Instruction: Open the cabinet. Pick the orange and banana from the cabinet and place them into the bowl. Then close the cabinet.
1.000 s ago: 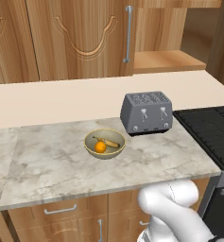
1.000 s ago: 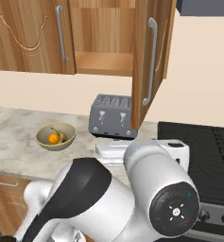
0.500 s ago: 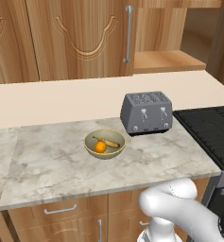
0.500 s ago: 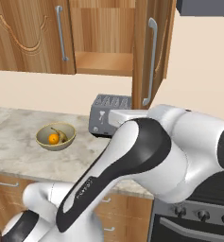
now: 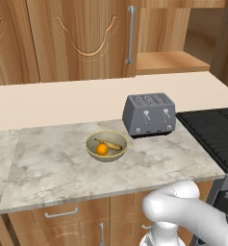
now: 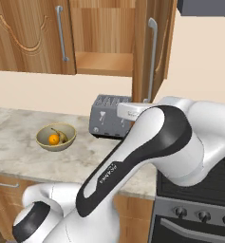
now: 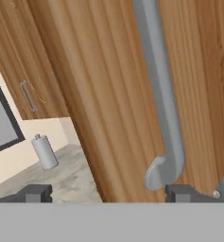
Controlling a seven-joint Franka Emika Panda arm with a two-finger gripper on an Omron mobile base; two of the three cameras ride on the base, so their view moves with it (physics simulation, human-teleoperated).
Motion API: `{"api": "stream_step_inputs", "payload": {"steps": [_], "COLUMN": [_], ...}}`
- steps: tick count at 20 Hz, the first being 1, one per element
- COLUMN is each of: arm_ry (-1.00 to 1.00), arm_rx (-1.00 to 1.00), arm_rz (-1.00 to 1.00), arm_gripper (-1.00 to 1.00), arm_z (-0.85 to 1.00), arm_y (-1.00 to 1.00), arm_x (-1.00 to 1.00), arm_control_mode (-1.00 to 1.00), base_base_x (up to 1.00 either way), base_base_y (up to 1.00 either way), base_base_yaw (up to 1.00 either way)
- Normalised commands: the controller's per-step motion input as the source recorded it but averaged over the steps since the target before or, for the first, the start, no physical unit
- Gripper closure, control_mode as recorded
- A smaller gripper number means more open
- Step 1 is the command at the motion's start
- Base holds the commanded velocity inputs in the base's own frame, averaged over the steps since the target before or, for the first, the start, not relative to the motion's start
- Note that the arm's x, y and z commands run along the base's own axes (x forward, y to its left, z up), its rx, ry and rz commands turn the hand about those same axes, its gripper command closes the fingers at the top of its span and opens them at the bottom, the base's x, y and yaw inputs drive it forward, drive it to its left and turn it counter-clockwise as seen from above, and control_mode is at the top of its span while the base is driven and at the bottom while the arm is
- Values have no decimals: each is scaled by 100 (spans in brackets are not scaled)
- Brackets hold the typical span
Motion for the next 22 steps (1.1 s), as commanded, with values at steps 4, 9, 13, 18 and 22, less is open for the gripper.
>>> {"api": "stream_step_inputs", "payload": {"steps": [4, 9, 13, 18, 22], "arm_ry": [0, -1, -6, -10, -8], "arm_rx": [7, 3, 0, -2, 0], "arm_rz": [0, 0, -11, -27, -36], "arm_gripper": [-100, -100, -100, -100, -100], "arm_z": [0, -13, -21, -6, 0], "arm_y": [0, 67, 100, 100, 100], "arm_x": [44, 67, 100, 100, 100], "arm_control_mode": [-100, -100, -100, -100, -100], "base_base_x": [0, 0, 0, 0, 0], "base_base_y": [0, 0, 0, 0, 0], "base_base_yaw": [0, 0, 0, 0, 0]}}
